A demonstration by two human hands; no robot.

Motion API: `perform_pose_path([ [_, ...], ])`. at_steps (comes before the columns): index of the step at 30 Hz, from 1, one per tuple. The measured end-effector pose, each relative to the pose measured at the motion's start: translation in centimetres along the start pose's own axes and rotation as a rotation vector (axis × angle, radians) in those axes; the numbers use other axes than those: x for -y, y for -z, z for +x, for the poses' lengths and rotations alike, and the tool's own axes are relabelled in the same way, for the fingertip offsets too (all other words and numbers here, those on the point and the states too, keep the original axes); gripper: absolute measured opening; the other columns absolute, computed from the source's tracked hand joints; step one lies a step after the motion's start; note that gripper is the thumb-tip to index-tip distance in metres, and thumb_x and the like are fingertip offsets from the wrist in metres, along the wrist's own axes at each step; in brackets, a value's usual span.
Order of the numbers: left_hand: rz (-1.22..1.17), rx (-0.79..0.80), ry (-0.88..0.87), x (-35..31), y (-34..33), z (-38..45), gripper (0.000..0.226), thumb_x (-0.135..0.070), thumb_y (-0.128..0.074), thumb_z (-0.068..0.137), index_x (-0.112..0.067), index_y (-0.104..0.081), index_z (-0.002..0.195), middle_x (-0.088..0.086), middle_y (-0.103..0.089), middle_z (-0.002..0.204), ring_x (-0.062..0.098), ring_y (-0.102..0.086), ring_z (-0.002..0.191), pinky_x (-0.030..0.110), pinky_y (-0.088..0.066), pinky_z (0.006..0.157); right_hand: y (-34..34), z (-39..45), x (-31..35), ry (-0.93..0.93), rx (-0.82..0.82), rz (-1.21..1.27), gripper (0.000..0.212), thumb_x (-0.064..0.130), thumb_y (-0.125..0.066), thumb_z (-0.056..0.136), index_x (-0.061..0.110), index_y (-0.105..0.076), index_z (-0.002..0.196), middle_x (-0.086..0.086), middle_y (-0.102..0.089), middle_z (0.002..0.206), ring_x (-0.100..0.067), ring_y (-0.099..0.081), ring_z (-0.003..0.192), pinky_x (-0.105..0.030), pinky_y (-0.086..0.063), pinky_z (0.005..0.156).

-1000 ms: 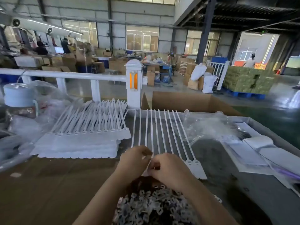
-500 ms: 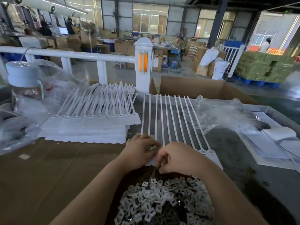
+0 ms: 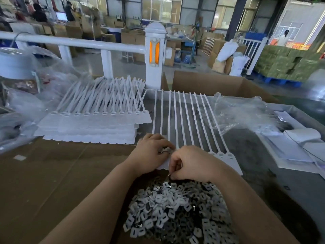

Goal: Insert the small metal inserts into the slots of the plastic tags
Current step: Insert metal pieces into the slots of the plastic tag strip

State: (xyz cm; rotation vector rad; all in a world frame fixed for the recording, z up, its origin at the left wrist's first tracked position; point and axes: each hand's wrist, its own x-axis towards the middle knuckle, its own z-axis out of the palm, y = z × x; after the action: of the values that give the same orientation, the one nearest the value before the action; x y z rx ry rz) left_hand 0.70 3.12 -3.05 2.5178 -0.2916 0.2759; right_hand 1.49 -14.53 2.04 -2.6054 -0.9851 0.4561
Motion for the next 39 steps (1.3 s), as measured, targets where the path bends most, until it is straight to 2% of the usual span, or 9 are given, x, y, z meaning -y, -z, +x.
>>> perform_pose_path([
  [7, -0.021, -0.026, 0.021, 0.1, 0.1, 0.0, 0.025, -0.029, -0.059, 0.093, -0.037, -0.071, 0.113, -0.01, -0.057, 0.118, 0.012, -0.04, 0.114, 0.037, -0.032, 0.1, 0.1, 0.5, 0.5, -0.005, -0.037, 0.104, 0.008, 0.028, -0.077, 0.081, 0.032, -0.072, 0.078, 0.018, -0.066, 0.076, 0.003, -0.062, 0.075, -0.017, -0.047, 0.066],
  [12, -0.025, 0.014, 0.051, 0.1, 0.5, 0.1, 0.024, -0.03, -0.057, 0.091, -0.03, -0.073, 0.109, -0.009, -0.054, 0.119, 0.012, -0.039, 0.113, 0.044, -0.033, 0.104, 1.1, 1.5, 0.9, -0.037, -0.081, 0.254, 0.01, 0.017, -0.073, 0.082, 0.024, -0.072, 0.076, 0.01, -0.069, 0.067, -0.005, -0.062, 0.062, -0.027, -0.053, 0.064],
  [15, -0.027, 0.043, 0.067, 0.0, 0.5, 0.4, 0.022, -0.028, -0.058, 0.092, -0.03, -0.073, 0.108, -0.01, -0.053, 0.12, 0.015, -0.039, 0.117, 0.045, -0.031, 0.104, 1.8, 2.2, 0.7, -0.033, -0.006, 0.261, 0.007, 0.013, -0.074, 0.081, 0.019, -0.073, 0.078, 0.012, -0.066, 0.063, -0.001, -0.058, 0.061, -0.028, -0.052, 0.067],
  [18, -0.049, 0.039, 0.073, 0.0, 0.5, 0.6, 0.023, -0.025, -0.059, 0.093, -0.032, -0.073, 0.11, -0.01, -0.053, 0.123, 0.015, -0.039, 0.12, 0.045, -0.031, 0.106, 2.0, 2.5, 0.4, 0.014, 0.121, 0.225, 0.007, 0.016, -0.078, 0.08, 0.018, -0.072, 0.081, -0.002, -0.072, 0.076, -0.005, -0.061, 0.065, -0.032, -0.054, 0.07],
  [23, -0.196, -0.02, 0.086, -0.1, 0.9, 0.9, 0.026, -0.019, -0.069, 0.088, -0.043, -0.066, 0.097, -0.009, -0.056, 0.117, 0.015, -0.042, 0.118, 0.046, -0.033, 0.107, 1.5, 2.7, 0.1, 0.096, 0.192, 0.25, 0.008, 0.02, -0.079, 0.08, 0.023, -0.072, 0.081, 0.013, -0.066, 0.068, 0.003, -0.056, 0.061, -0.02, -0.046, 0.063],
  [29, -0.473, -0.13, 0.064, 0.2, 0.9, 0.9, 0.027, -0.001, -0.068, 0.085, -0.025, -0.076, 0.094, -0.008, -0.07, 0.093, 0.014, -0.063, 0.093, 0.038, -0.051, 0.091, 1.4, 2.5, -0.1, 0.103, 0.23, 0.34, 0.011, 0.013, -0.076, 0.081, 0.021, -0.068, 0.083, 0.003, -0.073, 0.075, -0.004, -0.063, 0.068, -0.024, -0.051, 0.067],
  [32, -0.556, -0.153, 0.088, 0.4, 0.8, 1.0, 0.027, -0.002, -0.067, 0.087, -0.027, -0.075, 0.092, -0.008, -0.073, 0.091, 0.014, -0.067, 0.087, 0.037, -0.055, 0.087, 1.5, 2.4, 0.0, 0.118, 0.253, 0.357, 0.016, 0.008, -0.074, 0.081, 0.022, -0.066, 0.08, 0.011, -0.067, 0.066, 0.002, -0.058, 0.06, -0.014, -0.044, 0.059],
  [36, -0.629, -0.143, 0.099, 0.6, 1.0, 1.1, 0.018, -0.005, -0.066, 0.089, -0.02, -0.075, 0.092, 0.001, -0.073, 0.091, 0.03, -0.067, 0.086, 0.042, -0.058, 0.081, 1.5, 2.6, -0.2, 0.082, 0.072, 0.428, 0.016, 0.006, -0.07, 0.082, 0.021, -0.066, 0.077, -0.006, -0.065, 0.071, -0.01, -0.056, 0.063, -0.024, -0.048, 0.061],
  [39, -0.701, -0.171, 0.12, 0.3, 1.2, 1.3, 0.01, -0.01, -0.065, 0.092, -0.014, -0.072, 0.087, 0.0, -0.072, 0.082, 0.015, -0.065, 0.075, 0.024, -0.051, 0.07, 1.5, 3.0, -0.5, 0.005, -0.242, 0.435, 0.013, 0.012, -0.07, 0.082, 0.023, -0.067, 0.077, -0.003, -0.07, 0.075, -0.016, -0.063, 0.067, -0.038, -0.056, 0.073],
])
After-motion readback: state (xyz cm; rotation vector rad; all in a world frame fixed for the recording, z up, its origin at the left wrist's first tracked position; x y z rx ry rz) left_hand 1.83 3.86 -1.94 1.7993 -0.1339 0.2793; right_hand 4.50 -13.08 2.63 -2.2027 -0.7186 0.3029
